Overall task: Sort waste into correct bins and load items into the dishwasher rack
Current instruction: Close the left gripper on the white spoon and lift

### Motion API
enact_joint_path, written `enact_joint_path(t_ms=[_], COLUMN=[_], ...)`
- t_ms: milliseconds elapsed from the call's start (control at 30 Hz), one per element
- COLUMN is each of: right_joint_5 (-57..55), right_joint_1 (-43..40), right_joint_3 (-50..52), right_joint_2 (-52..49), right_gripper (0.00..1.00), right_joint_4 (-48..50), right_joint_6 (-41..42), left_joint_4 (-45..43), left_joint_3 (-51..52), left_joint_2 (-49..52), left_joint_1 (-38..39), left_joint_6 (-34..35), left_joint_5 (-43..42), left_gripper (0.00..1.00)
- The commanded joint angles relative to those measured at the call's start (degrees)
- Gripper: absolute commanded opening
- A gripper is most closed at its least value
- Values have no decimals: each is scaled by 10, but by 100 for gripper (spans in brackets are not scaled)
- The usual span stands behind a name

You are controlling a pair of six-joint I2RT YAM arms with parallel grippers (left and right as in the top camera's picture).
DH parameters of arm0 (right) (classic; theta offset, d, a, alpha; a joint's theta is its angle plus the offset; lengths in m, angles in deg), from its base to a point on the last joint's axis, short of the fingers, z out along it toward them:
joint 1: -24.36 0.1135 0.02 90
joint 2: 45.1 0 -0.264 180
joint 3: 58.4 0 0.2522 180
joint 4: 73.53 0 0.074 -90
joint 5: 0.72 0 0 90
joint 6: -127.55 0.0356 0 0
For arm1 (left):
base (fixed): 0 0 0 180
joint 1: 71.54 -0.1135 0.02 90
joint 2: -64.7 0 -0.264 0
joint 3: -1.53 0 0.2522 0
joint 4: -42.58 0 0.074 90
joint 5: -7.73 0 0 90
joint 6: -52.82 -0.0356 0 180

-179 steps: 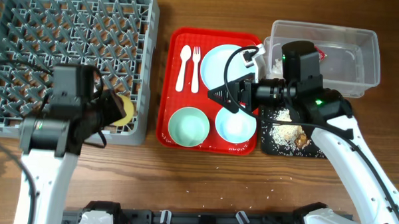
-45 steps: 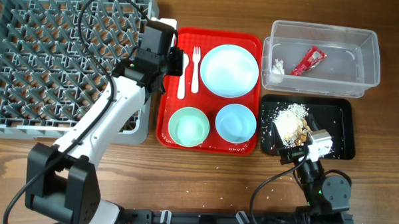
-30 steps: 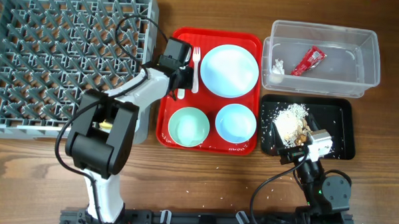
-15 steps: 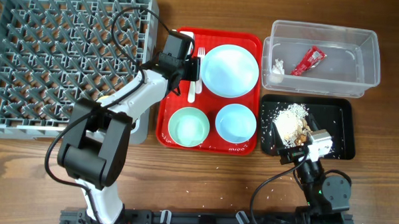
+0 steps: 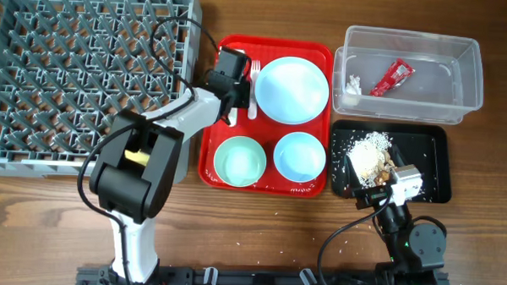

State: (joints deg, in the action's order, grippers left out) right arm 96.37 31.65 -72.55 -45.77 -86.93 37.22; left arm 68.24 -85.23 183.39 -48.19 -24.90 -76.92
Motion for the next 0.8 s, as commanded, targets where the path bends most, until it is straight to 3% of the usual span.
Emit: enact_joint_path(t_ms=[0,400,467,533,667,767], right_joint_5=[6,6,6,6,6,6], right_joint_1=[-2,-2,-2,-2,-2,-2], right_joint_3=[1,1,1,1,1,1], right_joint_2=[5,5,5,5,5,5], right_gripper=[99,100,100,100,100,100], right_joint_4=[3,3,3,3,3,3], right_joint_6=[-8,-8,-8,-8,-8,-8], left_joint_4=[27,57,58,65,68,68], left_joint_3=[16,16,16,16,17,17], left_joint_2=[2,-87,-97,-97,-72,-40], left_joint_1=[1,1,1,2,-4,-10], left_joint_6=[1,1,1,1,1,2], left_joint_5=[24,24,24,25,43,61], left_gripper=[8,4,12,34,43,41])
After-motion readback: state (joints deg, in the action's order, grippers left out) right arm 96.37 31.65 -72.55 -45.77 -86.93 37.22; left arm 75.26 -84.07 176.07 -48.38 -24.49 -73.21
